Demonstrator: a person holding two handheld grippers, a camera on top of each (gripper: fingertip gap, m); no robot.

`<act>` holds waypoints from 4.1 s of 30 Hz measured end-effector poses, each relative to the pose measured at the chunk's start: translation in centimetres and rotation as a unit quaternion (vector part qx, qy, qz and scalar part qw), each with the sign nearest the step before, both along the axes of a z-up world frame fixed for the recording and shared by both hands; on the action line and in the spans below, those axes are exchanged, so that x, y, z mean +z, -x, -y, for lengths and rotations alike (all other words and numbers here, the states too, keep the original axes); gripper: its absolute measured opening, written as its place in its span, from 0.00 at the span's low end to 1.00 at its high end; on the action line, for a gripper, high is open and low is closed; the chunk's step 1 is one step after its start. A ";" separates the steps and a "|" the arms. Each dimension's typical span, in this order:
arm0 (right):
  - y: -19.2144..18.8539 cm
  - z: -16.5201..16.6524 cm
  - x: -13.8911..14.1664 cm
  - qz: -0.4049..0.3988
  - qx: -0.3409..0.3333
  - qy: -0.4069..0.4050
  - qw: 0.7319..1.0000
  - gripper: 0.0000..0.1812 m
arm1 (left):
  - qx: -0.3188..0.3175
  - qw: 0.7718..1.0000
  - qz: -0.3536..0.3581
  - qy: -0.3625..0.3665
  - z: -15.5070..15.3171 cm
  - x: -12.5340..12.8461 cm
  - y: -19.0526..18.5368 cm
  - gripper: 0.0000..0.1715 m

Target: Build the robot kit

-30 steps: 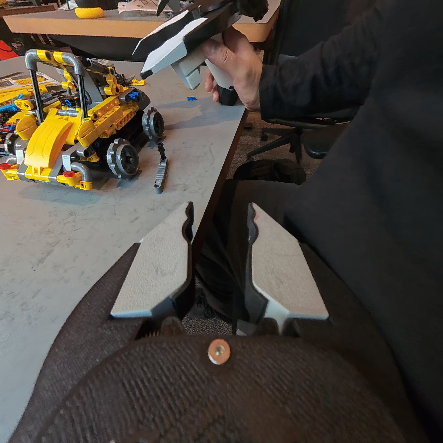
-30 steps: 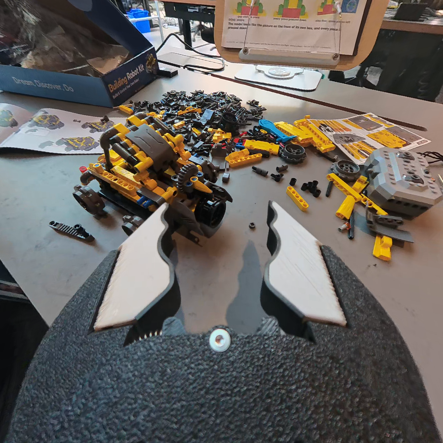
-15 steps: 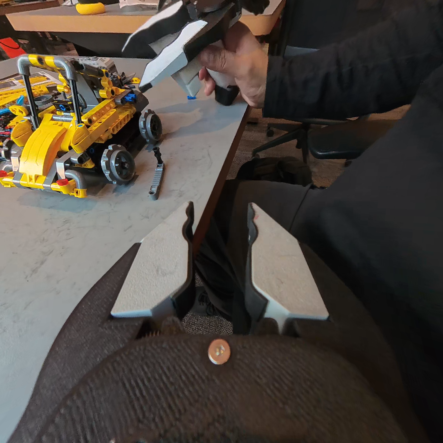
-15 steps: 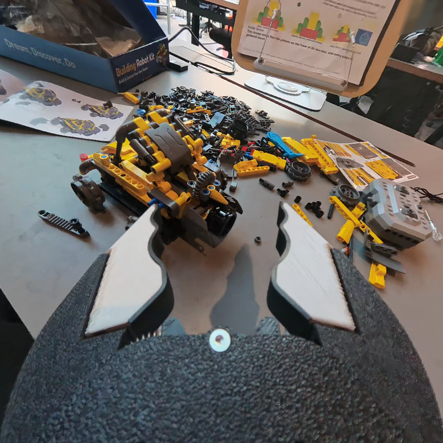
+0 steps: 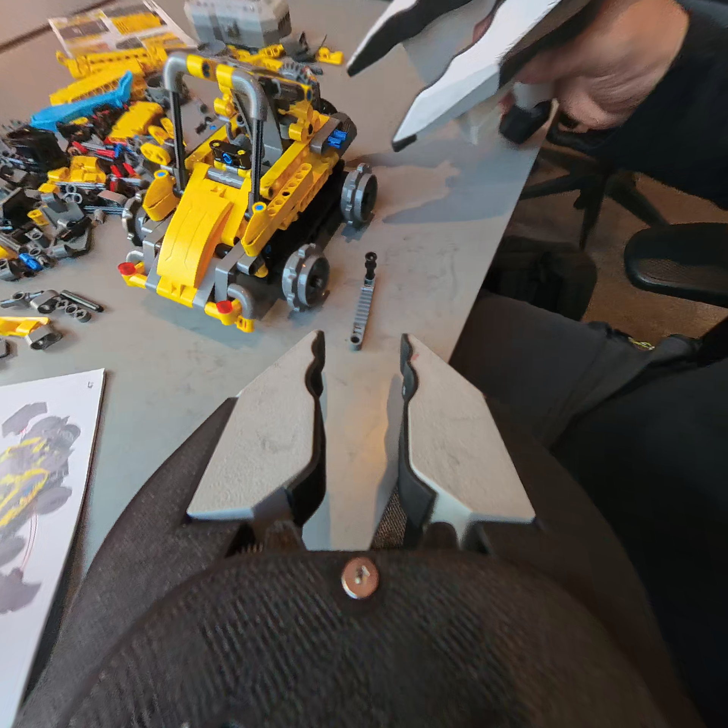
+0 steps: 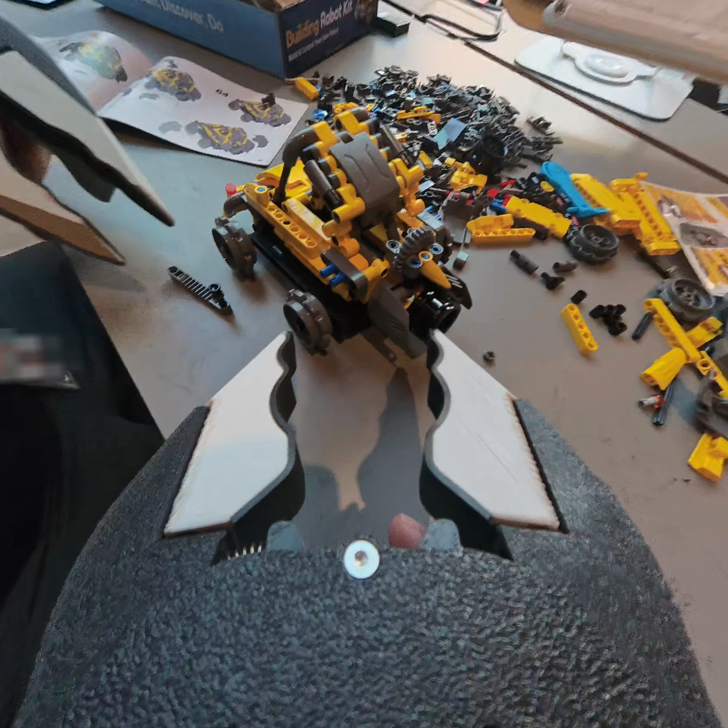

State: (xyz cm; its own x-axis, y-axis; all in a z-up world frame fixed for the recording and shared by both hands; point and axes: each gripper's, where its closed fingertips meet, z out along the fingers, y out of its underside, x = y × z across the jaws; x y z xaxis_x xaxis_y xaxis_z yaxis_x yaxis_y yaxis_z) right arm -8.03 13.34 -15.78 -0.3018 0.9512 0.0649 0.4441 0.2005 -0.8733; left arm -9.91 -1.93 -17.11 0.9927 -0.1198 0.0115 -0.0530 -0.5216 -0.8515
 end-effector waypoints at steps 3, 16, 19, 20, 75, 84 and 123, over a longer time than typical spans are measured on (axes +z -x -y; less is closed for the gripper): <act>-0.9 0.2 -0.7 0.014 0.015 0.000 1.000 0.32 | -0.019 0.999 0.004 0.030 -1.5 -0.5 0.2 0.19; -2.8 -0.8 -2.4 0.057 0.016 0.005 0.998 0.25 | -0.065 0.992 -0.002 0.109 -3.2 -3.3 -0.3 0.02; -3.5 -1.4 -2.6 0.065 0.014 -0.003 0.998 0.23 | -0.063 0.992 0.003 0.109 -2.8 -3.2 -0.2 0.02; -3.8 -1.9 -2.5 0.064 0.007 -0.001 0.998 0.23 | -0.062 0.992 -0.001 0.109 -2.6 -3.2 -0.1 0.02; -3.8 2.1 -0.4 0.107 0.050 0.010 0.993 0.02 | -0.055 0.927 -0.369 0.042 0.8 -1.9 1.5 0.18; -2.3 12.8 1.6 0.135 0.225 0.154 0.953 0.02 | -0.069 0.944 -0.323 0.005 -0.2 1.3 -0.9 0.17; -2.6 13.2 9.7 -0.171 0.208 0.125 0.955 0.18 | -0.089 0.862 0.411 -0.283 -1.4 11.8 -3.8 0.00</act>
State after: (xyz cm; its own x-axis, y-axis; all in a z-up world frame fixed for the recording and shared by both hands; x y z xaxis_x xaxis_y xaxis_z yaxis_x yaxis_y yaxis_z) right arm -5.42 0.13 -6.05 -0.6582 0.7527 0.0144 0.0518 0.0644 -0.9966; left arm -6.12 -0.50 -5.26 0.6419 -0.4870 0.5923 0.6533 -0.0572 -0.7550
